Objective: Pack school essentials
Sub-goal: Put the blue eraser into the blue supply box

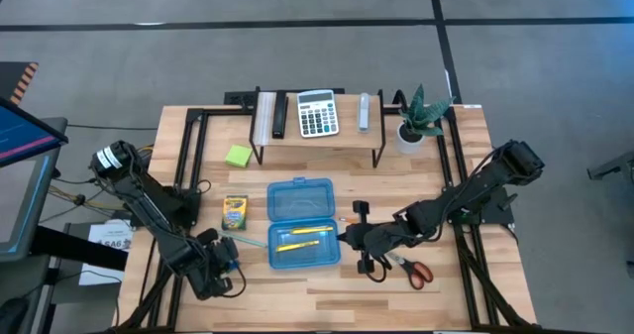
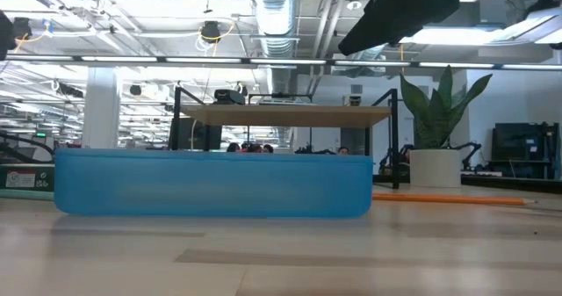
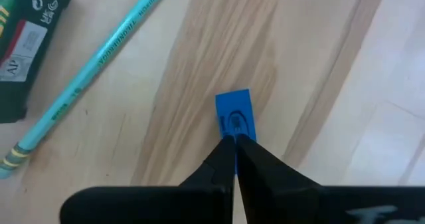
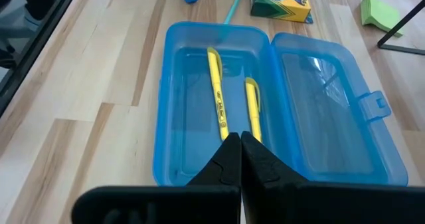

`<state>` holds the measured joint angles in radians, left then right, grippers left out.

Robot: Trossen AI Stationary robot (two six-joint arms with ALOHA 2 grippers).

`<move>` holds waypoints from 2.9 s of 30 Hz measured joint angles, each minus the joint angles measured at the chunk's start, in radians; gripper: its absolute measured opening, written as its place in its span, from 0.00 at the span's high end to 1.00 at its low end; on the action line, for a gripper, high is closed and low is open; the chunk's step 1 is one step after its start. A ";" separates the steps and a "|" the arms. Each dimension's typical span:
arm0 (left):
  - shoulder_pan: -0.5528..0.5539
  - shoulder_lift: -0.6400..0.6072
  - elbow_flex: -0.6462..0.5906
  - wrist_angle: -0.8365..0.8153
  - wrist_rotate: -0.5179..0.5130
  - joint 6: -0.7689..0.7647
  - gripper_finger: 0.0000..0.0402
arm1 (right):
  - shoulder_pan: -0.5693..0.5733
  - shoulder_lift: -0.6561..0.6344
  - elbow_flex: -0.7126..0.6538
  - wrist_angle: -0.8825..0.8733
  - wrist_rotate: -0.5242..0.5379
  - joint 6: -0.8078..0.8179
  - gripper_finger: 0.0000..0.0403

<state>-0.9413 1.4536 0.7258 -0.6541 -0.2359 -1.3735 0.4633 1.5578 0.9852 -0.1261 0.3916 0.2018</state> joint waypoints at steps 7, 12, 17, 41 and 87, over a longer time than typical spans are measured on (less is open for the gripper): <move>0.000 -0.001 0.001 0.032 0.015 -0.029 0.99 | 0.000 0.000 -0.001 0.000 0.000 0.000 0.98; -0.002 -0.001 0.003 0.075 0.032 0.015 0.86 | 0.000 -0.001 -0.001 0.000 0.000 0.000 0.98; 0.004 0.000 0.003 0.054 0.017 0.268 0.69 | 0.000 -0.001 -0.001 0.000 0.000 0.000 0.98; 0.099 -0.026 0.003 0.047 0.066 0.545 0.72 | 0.009 -0.001 -0.001 0.007 0.000 0.008 0.98; 0.006 0.087 -0.053 0.288 -0.102 0.577 0.74 | -0.001 -0.001 -0.001 0.024 0.000 0.008 0.98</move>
<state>-0.9355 1.5402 0.6728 -0.3661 -0.3379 -0.7968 0.4622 1.5570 0.9840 -0.1024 0.3916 0.2096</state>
